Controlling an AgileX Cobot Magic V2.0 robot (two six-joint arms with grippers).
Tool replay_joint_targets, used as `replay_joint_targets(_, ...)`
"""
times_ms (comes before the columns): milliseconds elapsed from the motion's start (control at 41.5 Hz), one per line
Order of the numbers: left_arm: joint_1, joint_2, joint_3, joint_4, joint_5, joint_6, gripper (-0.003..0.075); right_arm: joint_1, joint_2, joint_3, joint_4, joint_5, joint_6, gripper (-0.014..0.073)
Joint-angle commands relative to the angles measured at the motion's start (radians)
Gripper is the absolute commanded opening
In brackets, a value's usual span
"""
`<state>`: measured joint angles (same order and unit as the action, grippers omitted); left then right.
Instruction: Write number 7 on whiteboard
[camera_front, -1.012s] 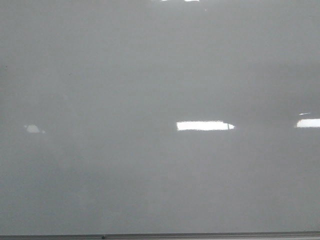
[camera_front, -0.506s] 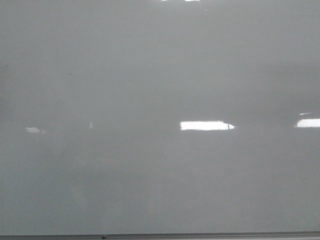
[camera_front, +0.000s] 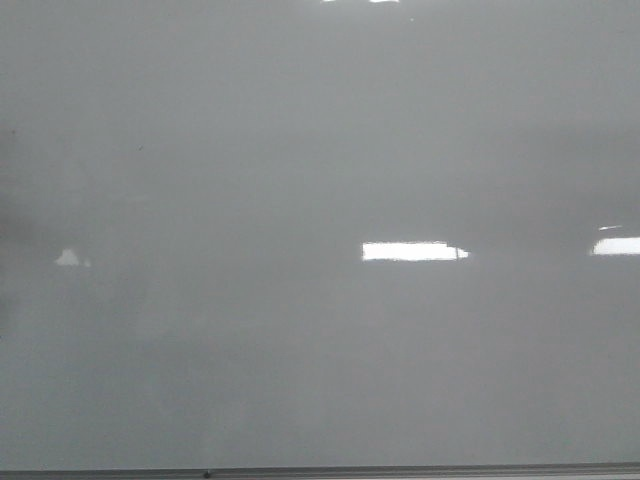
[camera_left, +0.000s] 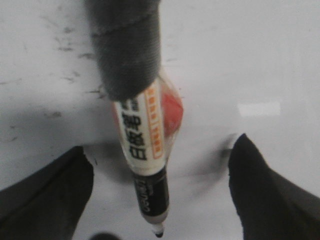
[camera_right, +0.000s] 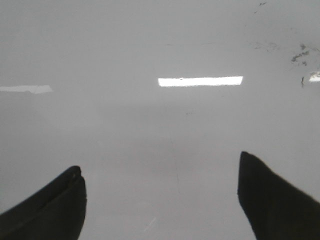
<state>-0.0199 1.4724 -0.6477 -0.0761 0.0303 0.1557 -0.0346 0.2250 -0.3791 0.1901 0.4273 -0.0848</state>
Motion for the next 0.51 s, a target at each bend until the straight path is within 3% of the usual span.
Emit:
replay_joint_targets(0, -0.001, -0.019, -0.031, -0.002, -0.086, -0.010, 0.0400, -0.006, 0.018, -0.035, -0.002, -0.073, -0.004, 0.0634)
replay_joint_targets(145, -0.001, -0.013, -0.031, -0.002, -0.100, -0.010, 0.0176, -0.006, 0.018, -0.035, -0.002, -0.073, -0.004, 0.0634)
replay_joint_targets(241, -0.001, -0.013, -0.031, 0.000, -0.117, -0.010, 0.0071, -0.006, 0.018, -0.035, -0.002, -0.073, -0.004, 0.0634)
replay_joint_targets(361, -0.001, -0.013, -0.031, 0.000, -0.136, -0.010, 0.0009, -0.006, 0.018, -0.035, -0.002, -0.073, -0.004, 0.0634)
replay_joint_targets(482, -0.001, -0.015, -0.031, 0.000, -0.109, -0.010, 0.0006, -0.006, 0.018, -0.035, -0.002, -0.073, -0.004, 0.0634)
